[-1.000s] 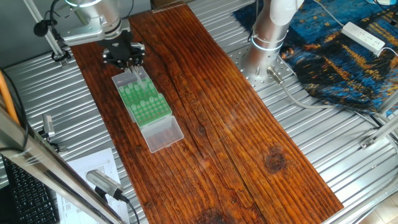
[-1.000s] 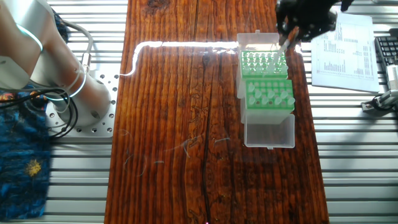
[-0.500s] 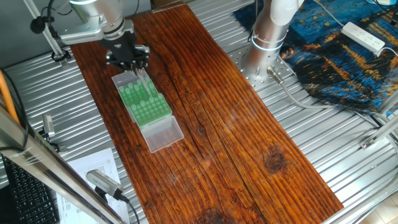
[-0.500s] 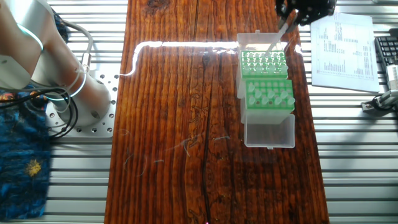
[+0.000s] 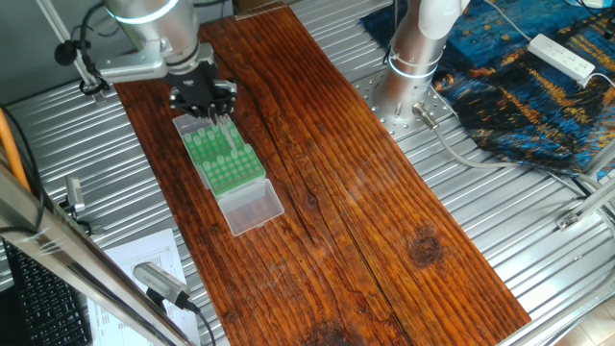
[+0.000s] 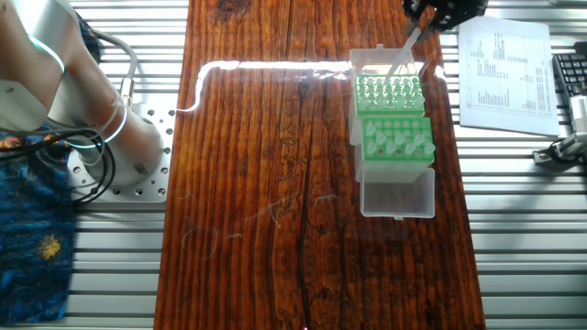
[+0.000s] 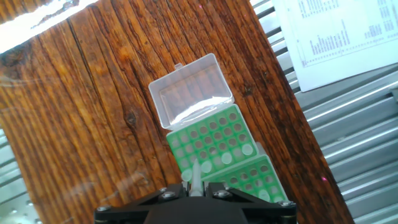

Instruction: Transfer all large pipette tips from one holder to another

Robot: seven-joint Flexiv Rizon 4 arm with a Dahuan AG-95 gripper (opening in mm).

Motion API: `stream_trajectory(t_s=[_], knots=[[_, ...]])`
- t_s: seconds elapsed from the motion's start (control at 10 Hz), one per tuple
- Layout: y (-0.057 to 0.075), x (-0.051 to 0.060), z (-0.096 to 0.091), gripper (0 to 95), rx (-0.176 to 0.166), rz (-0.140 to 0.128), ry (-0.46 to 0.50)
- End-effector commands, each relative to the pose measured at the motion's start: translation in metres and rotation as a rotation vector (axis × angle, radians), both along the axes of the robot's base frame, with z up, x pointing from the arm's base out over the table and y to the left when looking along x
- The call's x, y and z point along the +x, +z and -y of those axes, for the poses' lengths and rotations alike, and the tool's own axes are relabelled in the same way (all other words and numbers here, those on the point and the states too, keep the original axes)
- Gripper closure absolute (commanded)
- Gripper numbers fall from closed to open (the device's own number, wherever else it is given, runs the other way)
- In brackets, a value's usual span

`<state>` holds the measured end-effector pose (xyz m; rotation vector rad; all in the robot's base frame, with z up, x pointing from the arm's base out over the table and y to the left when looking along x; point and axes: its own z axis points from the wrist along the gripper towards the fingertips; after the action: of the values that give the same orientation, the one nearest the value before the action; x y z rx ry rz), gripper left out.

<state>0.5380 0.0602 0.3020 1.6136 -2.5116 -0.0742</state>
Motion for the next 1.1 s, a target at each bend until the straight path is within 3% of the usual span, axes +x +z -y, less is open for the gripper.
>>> stream_trajectory(t_s=[0.1, 0.5, 0.8, 1.1], knots=[[-0.002, 0.0, -0.002, 95.0, 0.018, -0.003, 0.002], [-0.008, -0.001, -0.003, 95.0, 0.005, -0.003, 0.007], [-0.017, -0.007, 0.002, 95.0, 0.021, -0.003, 0.011], [-0.02, -0.008, -0.003, 95.0, 0.011, -0.003, 0.011]])
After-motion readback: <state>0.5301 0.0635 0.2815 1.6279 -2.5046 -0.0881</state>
